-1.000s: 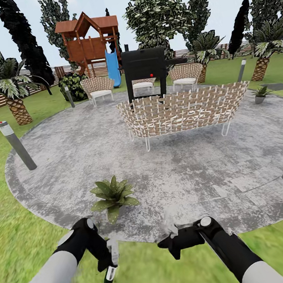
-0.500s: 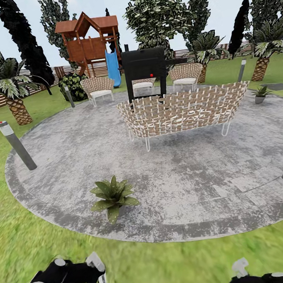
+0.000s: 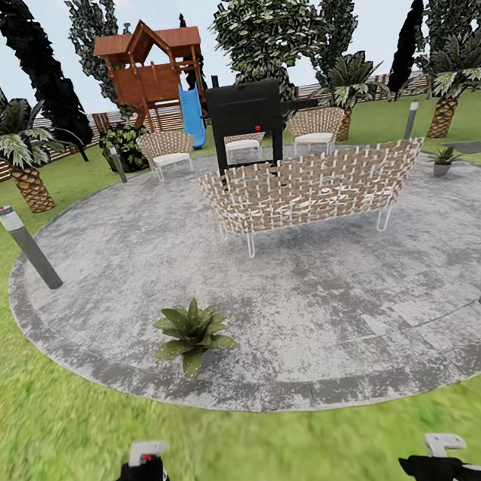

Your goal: Pick up the pesticide atomizer in the garden and spray insectifuge to fully cover both potted plants in the garden.

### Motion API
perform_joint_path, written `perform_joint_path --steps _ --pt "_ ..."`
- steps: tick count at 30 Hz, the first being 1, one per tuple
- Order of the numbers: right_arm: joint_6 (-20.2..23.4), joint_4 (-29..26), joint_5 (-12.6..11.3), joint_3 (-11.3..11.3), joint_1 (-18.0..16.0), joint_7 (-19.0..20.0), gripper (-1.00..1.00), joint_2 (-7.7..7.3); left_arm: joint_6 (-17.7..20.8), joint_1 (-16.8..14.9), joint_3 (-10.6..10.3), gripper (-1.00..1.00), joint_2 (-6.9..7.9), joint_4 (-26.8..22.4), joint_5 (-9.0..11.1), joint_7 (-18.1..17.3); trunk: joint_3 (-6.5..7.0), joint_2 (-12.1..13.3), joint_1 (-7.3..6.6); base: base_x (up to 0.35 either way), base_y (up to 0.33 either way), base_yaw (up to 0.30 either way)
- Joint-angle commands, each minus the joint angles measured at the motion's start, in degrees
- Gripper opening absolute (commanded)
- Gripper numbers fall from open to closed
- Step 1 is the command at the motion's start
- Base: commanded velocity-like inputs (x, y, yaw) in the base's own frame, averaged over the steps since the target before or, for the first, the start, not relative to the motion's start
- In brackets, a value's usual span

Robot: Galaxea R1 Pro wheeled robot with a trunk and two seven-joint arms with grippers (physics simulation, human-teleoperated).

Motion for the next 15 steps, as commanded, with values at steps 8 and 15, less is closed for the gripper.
perform_joint_path --steps 8,15 --pt "-0.13 1.38 -0.5 0.74 -0.04 0.23 1.0 0.24 -0.38 0.47 0.55 -1.0 -0.16 0.03 5.58 -0.13 -0.05 -0.02 -0.01 0.0 0.0 0.0" --pt "-0.13 1.51 -0.5 0.74 -0.04 0.29 1.0 1.68 -0.46 1.42 0.54 -1.0 -0.16 0.03 6.26 -0.16 -0.05 -0.02 -0.01 0.0 0.0 0.0"
